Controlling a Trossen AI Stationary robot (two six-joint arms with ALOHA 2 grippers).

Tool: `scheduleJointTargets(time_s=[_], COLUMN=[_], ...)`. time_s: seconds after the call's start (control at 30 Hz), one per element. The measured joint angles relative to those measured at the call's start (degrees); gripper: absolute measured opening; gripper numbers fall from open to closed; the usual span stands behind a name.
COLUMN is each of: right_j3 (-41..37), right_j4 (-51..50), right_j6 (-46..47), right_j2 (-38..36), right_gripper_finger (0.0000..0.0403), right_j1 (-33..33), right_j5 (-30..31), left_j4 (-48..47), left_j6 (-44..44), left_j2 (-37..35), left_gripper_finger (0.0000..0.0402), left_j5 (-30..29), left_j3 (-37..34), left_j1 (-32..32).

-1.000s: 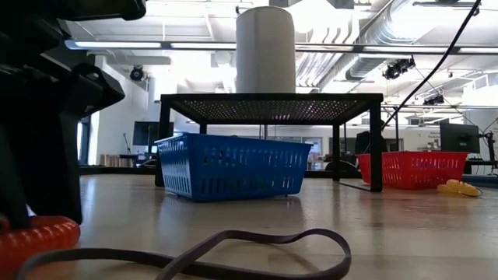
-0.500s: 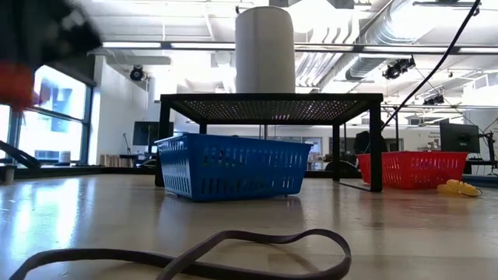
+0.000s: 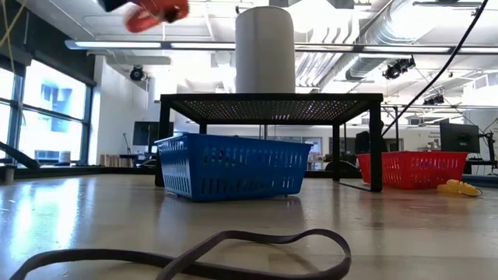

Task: Pick & Place Office Desk Supplies
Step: Put the orange spring keychain into the red bin

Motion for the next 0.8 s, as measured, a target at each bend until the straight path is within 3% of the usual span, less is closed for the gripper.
scheduleJointTargets(time_s=[0.2,0.33,0.57,0.8], right_j3=[-0.1,-0.1,-0.12,-0.12], right_j4=[2.09,2.36,2.31,2.24], right_j6=[1.96,3.86,8.31,9.39], right_j2=[-2.13,-1.26,0.14,0.14], right_gripper_finger=[0.0105,0.0118,0.0204,0.0271], right_j1=[-3.53,-5.27,-10.38,-13.8], right_j5=[-3.23,-7.0,-13.53,-13.08], left_j4=[0.22,0.24,1.81,3.1], left_j6=[1.02,6.21,13.88,20.98], left_j2=[-4.91,-7.2,-9.81,-11.85], left_gripper_finger=[0.0001,0.0001,0.0001,0.0001], left_j5=[-1.7,-2.27,-2.35,-2.36], left_j3=[0.0,0.0,0.0,0.0], left_j1=[5.26,7.51,9.75,11.79])
